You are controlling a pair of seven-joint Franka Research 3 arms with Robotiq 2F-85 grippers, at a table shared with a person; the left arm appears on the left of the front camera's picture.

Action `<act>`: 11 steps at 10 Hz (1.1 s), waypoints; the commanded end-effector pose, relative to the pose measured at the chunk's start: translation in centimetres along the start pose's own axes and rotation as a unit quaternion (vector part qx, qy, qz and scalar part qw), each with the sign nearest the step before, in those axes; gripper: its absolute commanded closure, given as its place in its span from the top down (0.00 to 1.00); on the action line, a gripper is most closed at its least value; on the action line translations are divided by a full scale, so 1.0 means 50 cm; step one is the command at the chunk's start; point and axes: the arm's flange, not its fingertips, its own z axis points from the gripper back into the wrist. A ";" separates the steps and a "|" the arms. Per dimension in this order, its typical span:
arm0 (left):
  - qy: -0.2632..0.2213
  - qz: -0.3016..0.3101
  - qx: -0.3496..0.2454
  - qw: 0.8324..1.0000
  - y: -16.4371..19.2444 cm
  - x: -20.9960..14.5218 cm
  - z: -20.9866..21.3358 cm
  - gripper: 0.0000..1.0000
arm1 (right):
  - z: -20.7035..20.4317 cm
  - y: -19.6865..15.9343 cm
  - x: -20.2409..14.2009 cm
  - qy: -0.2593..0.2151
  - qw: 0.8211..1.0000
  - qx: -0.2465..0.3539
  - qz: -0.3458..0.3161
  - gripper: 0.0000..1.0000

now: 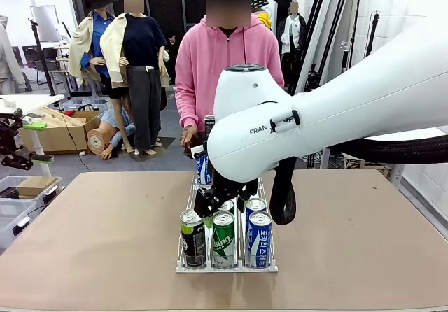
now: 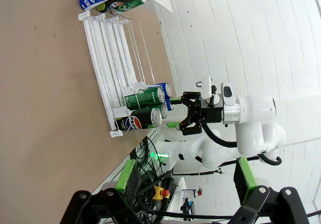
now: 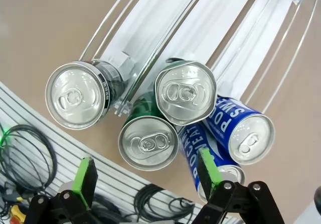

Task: Retrieve and hand over the desired beverage to the person.
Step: Pick up another can of the same type that the person held from the Automatic Can Dispenser.

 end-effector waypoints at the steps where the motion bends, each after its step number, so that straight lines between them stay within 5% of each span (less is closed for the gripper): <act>1: -0.004 -0.001 0.001 1.000 -0.004 -0.006 0.001 1.00 | -0.005 0.004 0.014 0.010 1.000 0.006 -0.010 1.00; 11: -0.004 -0.001 0.001 1.000 -0.004 -0.006 0.001 1.00 | -0.055 -0.004 0.031 0.041 0.999 0.025 -0.017 1.00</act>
